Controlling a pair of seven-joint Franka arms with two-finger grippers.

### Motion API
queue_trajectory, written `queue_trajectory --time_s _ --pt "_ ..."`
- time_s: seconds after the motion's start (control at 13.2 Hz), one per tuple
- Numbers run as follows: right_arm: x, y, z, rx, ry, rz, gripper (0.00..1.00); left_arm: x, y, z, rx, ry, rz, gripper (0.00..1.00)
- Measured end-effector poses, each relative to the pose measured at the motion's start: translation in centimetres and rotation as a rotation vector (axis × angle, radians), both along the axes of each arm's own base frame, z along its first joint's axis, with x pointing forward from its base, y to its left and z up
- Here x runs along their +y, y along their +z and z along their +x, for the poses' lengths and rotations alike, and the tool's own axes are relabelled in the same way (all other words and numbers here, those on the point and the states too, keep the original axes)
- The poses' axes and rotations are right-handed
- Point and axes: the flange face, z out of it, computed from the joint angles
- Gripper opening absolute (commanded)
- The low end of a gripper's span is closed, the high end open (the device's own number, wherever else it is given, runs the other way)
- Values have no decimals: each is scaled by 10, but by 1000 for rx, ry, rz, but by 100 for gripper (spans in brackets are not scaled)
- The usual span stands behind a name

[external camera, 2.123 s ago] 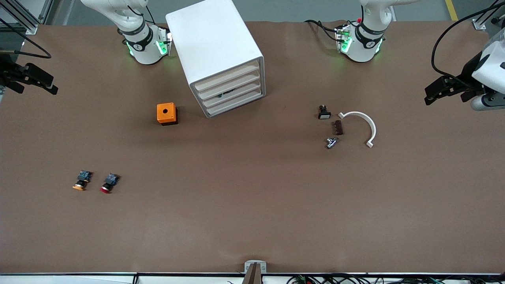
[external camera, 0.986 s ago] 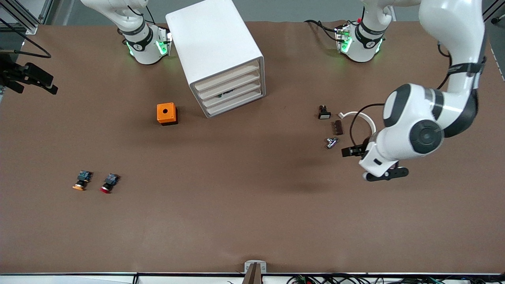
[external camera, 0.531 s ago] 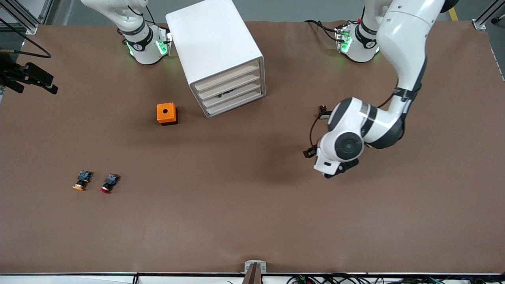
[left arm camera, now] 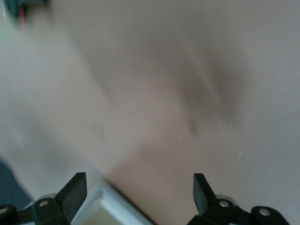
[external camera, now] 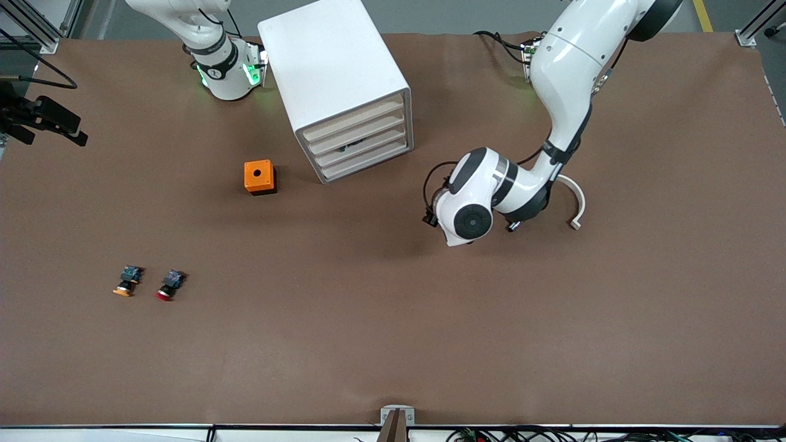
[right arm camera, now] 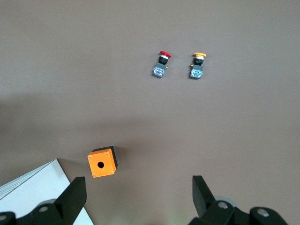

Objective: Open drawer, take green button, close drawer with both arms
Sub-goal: 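Move the left gripper to the handle of the white cabinet drawer, then pull the drawer open with the left gripper while the right gripper approaches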

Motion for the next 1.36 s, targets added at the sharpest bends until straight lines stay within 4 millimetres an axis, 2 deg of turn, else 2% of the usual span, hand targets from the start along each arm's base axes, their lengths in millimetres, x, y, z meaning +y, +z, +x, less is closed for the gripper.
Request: queue_trajectory --time_s 0.15,0.3,0.45,0.68,0.76,0.99,1.14,1.36 --pt "-1 2 0 -4 -1 0 100 -21 -8 -17 93 121 11 100" --pt "-1 2 0 -5 -2 0 100 -34 -15 -28 196 273 63 100" --pt "-2 4 0 -8 -4 0 100 -46 -25 -38 330 424 84 87" --pt "-6 1 3 -3 -11 0 100 -55 -39 -53 479 540 158 74" --pt "-6 -10 9 20 -11 1 100 -59 -41 -59 512 557 183 69" --pt "-7 -75 47 122 -12 -1 100 -73 -40 -77 581 554 218 64" --pt "-10 -108 68 170 -16 -4 100 -80 -38 -85 606 547 225 51" --pt "-25 -118 82 180 -41 -6 100 -84 -43 -92 614 540 239 19"
